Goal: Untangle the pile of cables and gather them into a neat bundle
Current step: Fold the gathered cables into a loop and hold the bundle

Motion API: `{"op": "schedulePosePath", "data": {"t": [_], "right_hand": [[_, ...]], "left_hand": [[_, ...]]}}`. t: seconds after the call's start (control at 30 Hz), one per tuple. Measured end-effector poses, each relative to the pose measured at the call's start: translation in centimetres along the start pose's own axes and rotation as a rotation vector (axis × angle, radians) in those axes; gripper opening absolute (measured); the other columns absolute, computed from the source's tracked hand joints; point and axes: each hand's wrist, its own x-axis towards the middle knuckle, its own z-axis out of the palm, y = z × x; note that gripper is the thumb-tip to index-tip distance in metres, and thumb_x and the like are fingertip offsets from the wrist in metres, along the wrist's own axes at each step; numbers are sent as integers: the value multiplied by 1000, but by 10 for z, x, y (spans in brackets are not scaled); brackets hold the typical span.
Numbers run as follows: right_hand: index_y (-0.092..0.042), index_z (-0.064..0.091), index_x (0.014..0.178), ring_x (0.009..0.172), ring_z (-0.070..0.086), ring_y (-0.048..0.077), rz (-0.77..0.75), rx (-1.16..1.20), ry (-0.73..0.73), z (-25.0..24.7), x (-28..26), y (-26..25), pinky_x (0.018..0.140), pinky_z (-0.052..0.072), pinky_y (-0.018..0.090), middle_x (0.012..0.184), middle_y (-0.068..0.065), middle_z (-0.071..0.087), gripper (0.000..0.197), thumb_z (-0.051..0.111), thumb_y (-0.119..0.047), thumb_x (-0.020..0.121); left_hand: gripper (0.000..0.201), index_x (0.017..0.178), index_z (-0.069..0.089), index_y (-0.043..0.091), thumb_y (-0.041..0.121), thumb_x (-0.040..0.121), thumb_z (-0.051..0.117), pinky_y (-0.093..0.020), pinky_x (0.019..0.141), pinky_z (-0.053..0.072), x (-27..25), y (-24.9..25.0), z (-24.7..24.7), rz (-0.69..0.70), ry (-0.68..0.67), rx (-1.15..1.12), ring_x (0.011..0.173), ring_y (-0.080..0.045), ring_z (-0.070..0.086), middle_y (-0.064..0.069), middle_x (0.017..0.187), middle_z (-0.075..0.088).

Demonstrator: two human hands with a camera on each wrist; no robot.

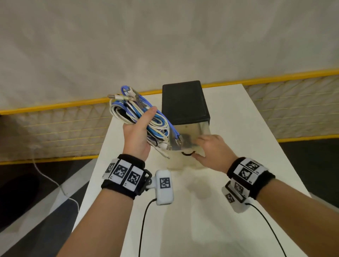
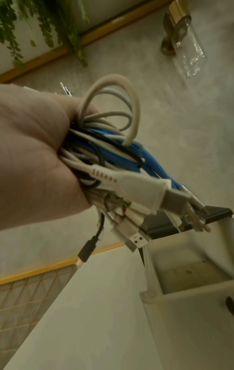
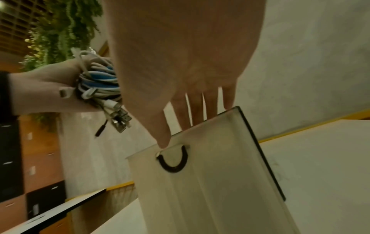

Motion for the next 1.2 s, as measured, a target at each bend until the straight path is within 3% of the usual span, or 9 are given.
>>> {"op": "schedulePosePath", "data": {"t": [0.07,0.17,0.3,0.47,0.63,0.77,0.93,1.1,1.2], "right_hand": [[-23,64,112,105,59,16,11,-24,-79,2,-3,-4,111,27,35,110,-6,67,29,47,-37,94],[-25,67,102,89,63,18,-10,12,-125,2,-21,-17,97,40,29,93,-5,71,25,50,-39,92],[-26,65,105,92,62,15,3,67,-267,-8,-41,-23,76,45,26,96,-8,70,24,54,-41,90],[-26,64,107,90,62,13,-39,59,-347,-14,-49,-20,73,43,25,96,-9,69,25,55,-42,90],[-25,62,107,90,63,14,-61,72,-339,-15,-51,-19,78,46,26,97,-8,69,24,54,-40,90],[-24,63,102,87,63,16,-83,76,-339,-15,-51,-16,77,50,31,93,-7,69,22,55,-39,89],[-25,63,101,84,62,16,-93,84,-351,-15,-49,-15,72,45,28,90,-7,68,20,55,-39,89],[-26,65,101,86,62,14,-96,81,-356,-16,-48,-14,72,44,25,93,-9,69,22,57,-41,88],[-21,64,101,96,58,16,-137,111,-338,-12,-41,-12,81,46,27,109,-5,59,31,65,-44,80]], "left_hand": [[46,124,62,5,12,81,78,-42,88,57,3,0,5,-5,-26,17,100,-23,72,-10,112,73],[36,115,66,7,9,81,77,-40,86,58,5,-8,12,-10,-81,79,100,-24,72,-10,109,74],[31,108,70,8,9,78,81,-33,80,59,3,-37,17,34,-149,312,93,-18,74,-3,99,77],[35,102,69,20,19,71,86,-29,80,58,9,-81,20,-14,-253,697,89,-9,72,3,94,75],[113,130,55,2,68,42,84,-40,88,56,27,-101,28,-283,-295,1086,108,-30,65,-19,120,65],[98,127,52,-3,72,67,71,-27,69,48,27,-97,32,-400,-380,1333,91,-22,64,-12,106,64],[107,148,31,0,74,77,60,-41,113,36,33,-98,27,-522,-345,1218,138,-32,41,-15,152,39],[58,137,44,-8,39,105,34,-42,101,43,32,-94,32,-428,-335,1218,117,-38,56,-25,121,59],[61,150,22,-5,36,105,28,-45,112,32,15,-109,36,-500,-353,1382,139,-42,36,-29,153,30]]}}
